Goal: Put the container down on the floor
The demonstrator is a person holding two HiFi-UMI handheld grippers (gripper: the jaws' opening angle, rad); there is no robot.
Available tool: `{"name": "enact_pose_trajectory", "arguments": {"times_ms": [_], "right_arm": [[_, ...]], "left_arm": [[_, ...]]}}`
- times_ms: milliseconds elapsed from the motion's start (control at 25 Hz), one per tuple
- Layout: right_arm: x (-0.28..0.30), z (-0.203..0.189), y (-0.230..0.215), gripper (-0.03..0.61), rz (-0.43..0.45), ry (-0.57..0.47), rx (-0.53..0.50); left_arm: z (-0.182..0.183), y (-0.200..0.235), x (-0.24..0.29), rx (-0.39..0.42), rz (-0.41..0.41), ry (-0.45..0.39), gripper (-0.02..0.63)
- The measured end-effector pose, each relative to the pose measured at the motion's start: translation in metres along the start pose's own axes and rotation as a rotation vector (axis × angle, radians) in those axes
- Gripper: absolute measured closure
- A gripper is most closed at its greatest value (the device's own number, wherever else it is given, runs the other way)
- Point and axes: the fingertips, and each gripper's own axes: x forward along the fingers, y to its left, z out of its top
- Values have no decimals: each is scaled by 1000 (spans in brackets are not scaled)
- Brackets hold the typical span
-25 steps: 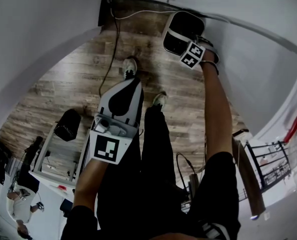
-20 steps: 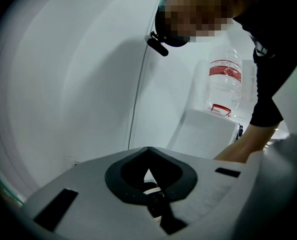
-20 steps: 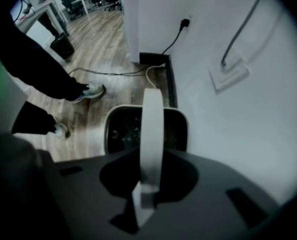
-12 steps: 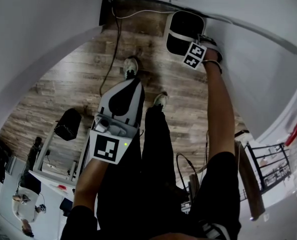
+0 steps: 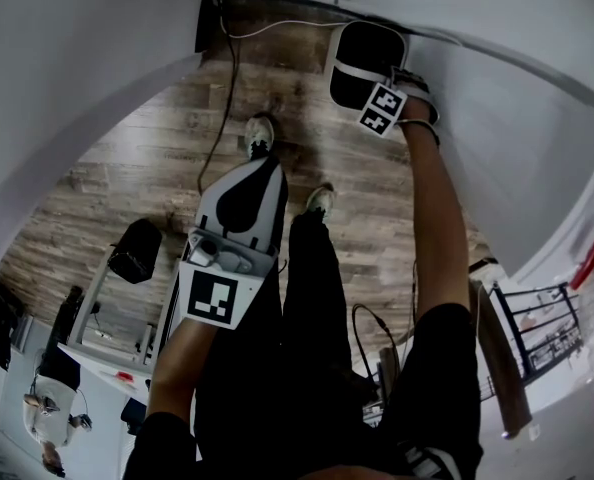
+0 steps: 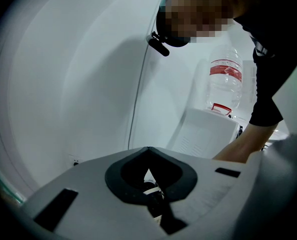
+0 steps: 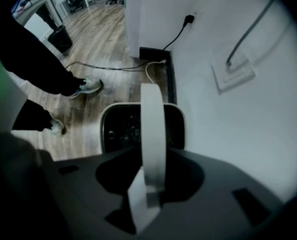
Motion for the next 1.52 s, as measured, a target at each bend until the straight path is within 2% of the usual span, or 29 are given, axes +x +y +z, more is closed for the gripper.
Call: {"name": "enact_pose_trajectory", "arguments": {"times_ms": [80,160,360,520,880,1080,1240,1360,1520], "right_arm": [[2,-2,3,408,3,-1,7],[1,-3,4,397,-4,-1,8],[-10,-7,2,388,-22,0,9],[-23,-9,-6,385,-37,-10,59],[-93,-20,-11,385,-103,-31,126],[-161,-23,-4,393,-141,-95,263],[-217,-19,14,476,-132,-169,413],[-265,-24,41,503,-130,-213,506],[-334,-31,59,520,-129,-331,743]], "left_arm": [[-2,0,1,3,1,2,583],[-4,0,-1,1,4,1,583],[-2,-5,-6,-5,6,-7,583],[3,-10,-9,1,5,-17,583],[47,-39,-33,26,9,-71,584],[78,-66,-60,21,29,-89,583],[104,-82,-83,26,55,-122,583],[121,-105,-108,38,70,-144,584],[149,-134,-143,126,88,-205,584]]}}
